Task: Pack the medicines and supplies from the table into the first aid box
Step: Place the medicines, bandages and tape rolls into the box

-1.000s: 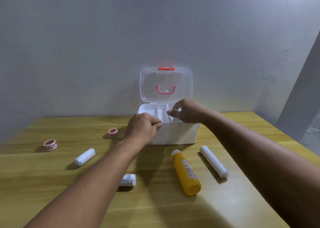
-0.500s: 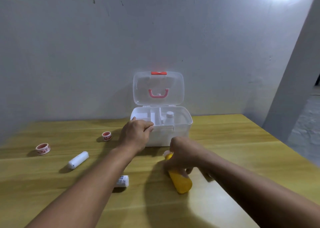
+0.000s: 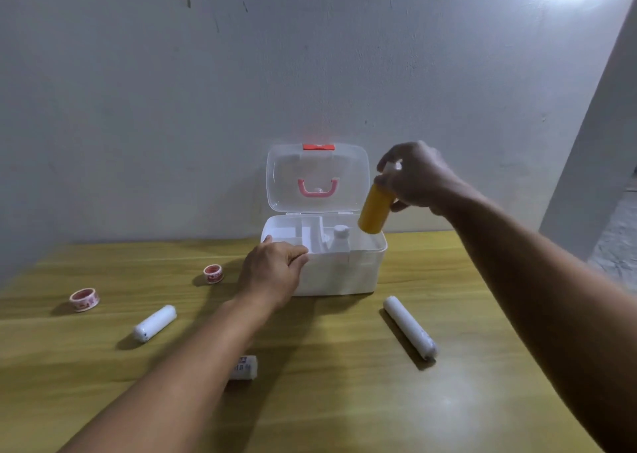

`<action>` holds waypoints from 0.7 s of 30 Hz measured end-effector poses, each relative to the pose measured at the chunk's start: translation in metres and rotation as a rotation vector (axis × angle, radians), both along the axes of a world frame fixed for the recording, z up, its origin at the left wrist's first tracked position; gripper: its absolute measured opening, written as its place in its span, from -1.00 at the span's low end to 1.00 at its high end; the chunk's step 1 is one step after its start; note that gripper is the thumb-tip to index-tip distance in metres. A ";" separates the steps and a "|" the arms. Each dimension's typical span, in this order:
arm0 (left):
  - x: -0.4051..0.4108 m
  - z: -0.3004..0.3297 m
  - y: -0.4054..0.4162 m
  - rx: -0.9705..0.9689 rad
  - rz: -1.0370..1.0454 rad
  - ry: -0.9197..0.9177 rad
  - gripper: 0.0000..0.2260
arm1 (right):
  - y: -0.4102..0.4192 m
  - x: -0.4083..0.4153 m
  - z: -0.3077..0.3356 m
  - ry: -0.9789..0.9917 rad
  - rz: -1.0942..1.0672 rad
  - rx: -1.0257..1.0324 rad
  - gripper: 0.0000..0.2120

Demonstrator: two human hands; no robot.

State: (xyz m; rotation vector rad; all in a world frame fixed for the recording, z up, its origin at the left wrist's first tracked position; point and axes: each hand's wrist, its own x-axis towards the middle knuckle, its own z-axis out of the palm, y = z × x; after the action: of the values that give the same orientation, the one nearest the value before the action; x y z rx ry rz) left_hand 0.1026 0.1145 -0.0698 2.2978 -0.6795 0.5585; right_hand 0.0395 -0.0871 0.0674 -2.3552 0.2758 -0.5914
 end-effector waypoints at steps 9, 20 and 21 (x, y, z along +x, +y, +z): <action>-0.002 -0.002 0.000 -0.064 -0.032 -0.032 -0.83 | -0.001 0.048 -0.052 0.050 0.013 -0.316 -0.66; -0.004 0.000 0.000 -0.066 -0.044 -0.014 -0.84 | -0.010 0.051 -0.077 0.209 0.121 -0.421 -0.67; -0.005 0.000 0.000 -0.061 -0.043 -0.014 -0.83 | -0.013 0.051 -0.079 0.215 0.105 -0.420 -0.64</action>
State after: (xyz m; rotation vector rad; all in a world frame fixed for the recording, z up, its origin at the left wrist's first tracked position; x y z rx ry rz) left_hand 0.0980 0.1149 -0.0700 2.2194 -0.7076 0.5684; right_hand 0.0902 -0.1000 -0.0114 -2.8250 0.1297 -0.3702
